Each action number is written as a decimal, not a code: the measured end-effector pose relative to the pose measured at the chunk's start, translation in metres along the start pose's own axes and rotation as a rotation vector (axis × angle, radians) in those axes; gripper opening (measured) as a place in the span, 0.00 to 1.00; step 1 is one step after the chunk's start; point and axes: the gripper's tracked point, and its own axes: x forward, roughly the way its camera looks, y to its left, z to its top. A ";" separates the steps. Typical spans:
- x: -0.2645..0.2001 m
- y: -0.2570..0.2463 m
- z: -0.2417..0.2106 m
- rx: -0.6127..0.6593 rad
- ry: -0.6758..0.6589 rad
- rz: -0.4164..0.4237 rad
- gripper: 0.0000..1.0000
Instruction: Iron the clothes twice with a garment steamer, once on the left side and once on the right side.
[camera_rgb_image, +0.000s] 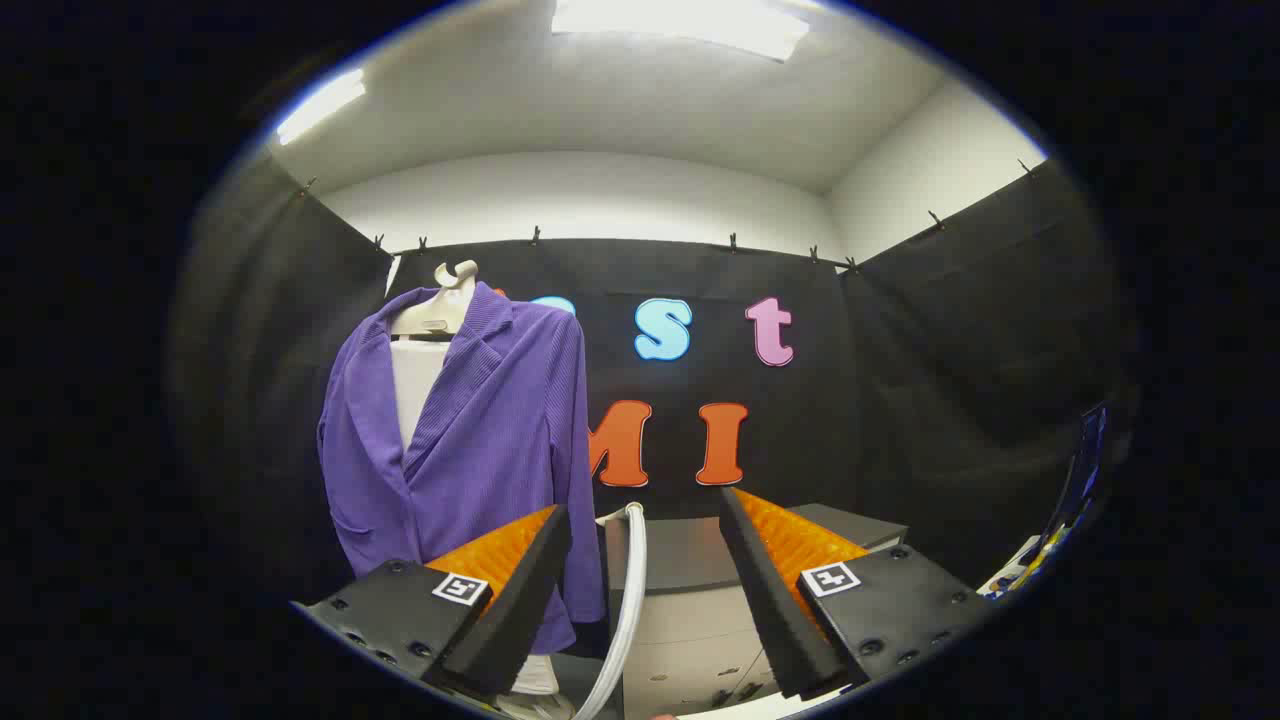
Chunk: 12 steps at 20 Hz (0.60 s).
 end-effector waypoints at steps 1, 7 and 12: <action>0.000 0.000 0.000 0.004 0.003 0.001 0.98; -0.001 0.002 0.002 -0.010 -0.002 0.001 0.98; -0.003 0.003 0.005 -0.014 -0.010 0.002 0.98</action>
